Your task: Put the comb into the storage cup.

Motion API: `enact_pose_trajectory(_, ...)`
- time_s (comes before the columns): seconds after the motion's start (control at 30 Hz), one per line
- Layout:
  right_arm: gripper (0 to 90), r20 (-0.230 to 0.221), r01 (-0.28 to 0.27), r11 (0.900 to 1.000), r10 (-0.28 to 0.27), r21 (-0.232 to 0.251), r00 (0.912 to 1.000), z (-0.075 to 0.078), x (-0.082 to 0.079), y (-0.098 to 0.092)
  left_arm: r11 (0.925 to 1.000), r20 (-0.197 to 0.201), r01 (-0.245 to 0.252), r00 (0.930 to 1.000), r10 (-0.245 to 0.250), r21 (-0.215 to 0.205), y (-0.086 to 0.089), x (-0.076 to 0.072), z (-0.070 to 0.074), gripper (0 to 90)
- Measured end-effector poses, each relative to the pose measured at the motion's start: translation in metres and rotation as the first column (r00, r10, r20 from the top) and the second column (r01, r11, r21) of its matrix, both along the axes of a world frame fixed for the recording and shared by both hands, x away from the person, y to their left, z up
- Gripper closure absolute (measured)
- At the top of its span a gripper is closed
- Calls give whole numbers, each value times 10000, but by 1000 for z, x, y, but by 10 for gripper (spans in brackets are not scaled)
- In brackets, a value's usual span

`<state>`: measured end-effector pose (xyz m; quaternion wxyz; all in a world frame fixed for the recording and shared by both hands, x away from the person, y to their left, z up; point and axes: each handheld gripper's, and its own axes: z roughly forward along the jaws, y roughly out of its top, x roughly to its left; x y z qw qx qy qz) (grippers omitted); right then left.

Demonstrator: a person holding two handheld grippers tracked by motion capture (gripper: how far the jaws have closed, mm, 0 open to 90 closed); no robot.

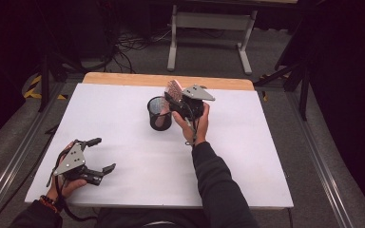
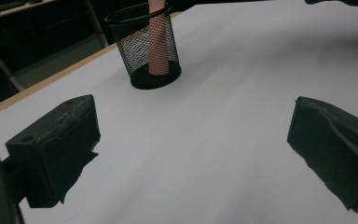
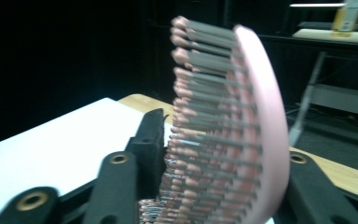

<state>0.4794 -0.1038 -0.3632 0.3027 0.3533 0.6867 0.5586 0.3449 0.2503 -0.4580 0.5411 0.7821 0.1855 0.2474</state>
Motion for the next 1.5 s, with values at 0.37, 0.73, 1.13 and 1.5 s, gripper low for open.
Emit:
enact_pose_trajectory(0.37, 537, 139, 113, 9993, -109, -343, 9998, 5, -3, -6, 10000, 72, 8, 10000, -8, 82, -1, -1, 1, 32)
enact_pose_trajectory(0.73, 394, 432, 264, 9951, -224, -950, 9988, 13, -6, -5, 9999, 5, -2, 10000, 2, 107, -1, 0, 0, 32)
enact_pose_trajectory(1.13, 265, 698, 466, 9930, -392, -1088, 9968, 18, -7, -11, 9998, -120, 54, 9999, -52, 166, -2, 1, -2, 31)
enact_pose_trajectory(1.5, 187, 1089, 444, 9896, -295, -1365, 9936, 29, -15, -10, 9996, -39, 78, 10000, -77, 282, -3, 1, -2, 31)
